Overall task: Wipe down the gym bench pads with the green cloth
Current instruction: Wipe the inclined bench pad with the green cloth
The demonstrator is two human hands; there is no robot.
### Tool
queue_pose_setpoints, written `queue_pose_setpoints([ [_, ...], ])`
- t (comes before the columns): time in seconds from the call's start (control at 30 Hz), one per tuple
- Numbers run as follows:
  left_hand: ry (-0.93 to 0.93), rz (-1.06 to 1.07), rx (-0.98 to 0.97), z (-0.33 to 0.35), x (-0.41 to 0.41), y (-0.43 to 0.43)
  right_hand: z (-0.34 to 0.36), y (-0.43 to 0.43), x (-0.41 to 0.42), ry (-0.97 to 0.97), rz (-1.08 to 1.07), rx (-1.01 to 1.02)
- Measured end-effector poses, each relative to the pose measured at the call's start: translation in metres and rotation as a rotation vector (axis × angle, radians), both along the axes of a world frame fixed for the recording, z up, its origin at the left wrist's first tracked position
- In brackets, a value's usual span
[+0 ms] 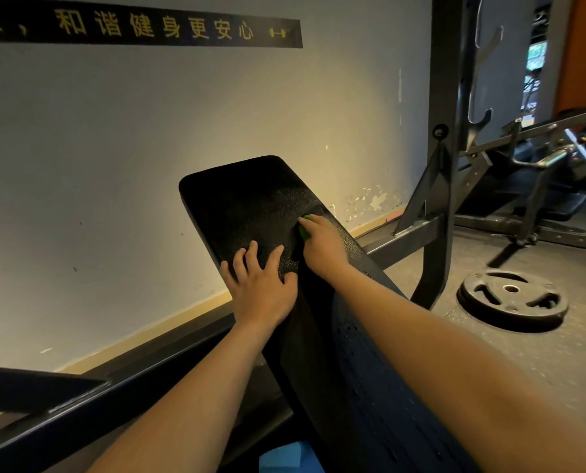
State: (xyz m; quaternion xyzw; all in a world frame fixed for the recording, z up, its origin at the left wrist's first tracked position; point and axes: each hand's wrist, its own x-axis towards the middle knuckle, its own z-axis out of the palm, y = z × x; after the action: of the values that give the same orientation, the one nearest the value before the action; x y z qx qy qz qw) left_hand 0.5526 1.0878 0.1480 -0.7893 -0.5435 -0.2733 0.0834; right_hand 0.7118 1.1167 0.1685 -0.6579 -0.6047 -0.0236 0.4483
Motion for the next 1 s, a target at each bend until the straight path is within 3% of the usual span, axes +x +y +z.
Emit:
queue_pose_setpoints([
  [0.1, 0.001, 0.000, 0.020, -0.002, 0.001, 0.000, 0.015, 0.021, 0.005, -0.044, 0.049, -0.022],
  [0.27, -0.003, 0.005, 0.022, -0.003, 0.000, 0.001, 0.019, 0.025, 0.015, 0.029, -0.058, -0.019],
  [0.7, -0.009, -0.014, 0.022, -0.003, -0.001, 0.000, -0.038, -0.055, 0.027, 0.262, -0.328, 0.045],
  [0.8, -0.005, -0.022, 0.019, -0.003, -0.001, 0.000, -0.028, -0.047, 0.008, 0.225, -0.262, 0.048],
  [1.0, -0.017, -0.062, 0.057, -0.005, -0.009, 0.001, -0.010, -0.038, -0.046, 0.065, 0.111, 0.056],
])
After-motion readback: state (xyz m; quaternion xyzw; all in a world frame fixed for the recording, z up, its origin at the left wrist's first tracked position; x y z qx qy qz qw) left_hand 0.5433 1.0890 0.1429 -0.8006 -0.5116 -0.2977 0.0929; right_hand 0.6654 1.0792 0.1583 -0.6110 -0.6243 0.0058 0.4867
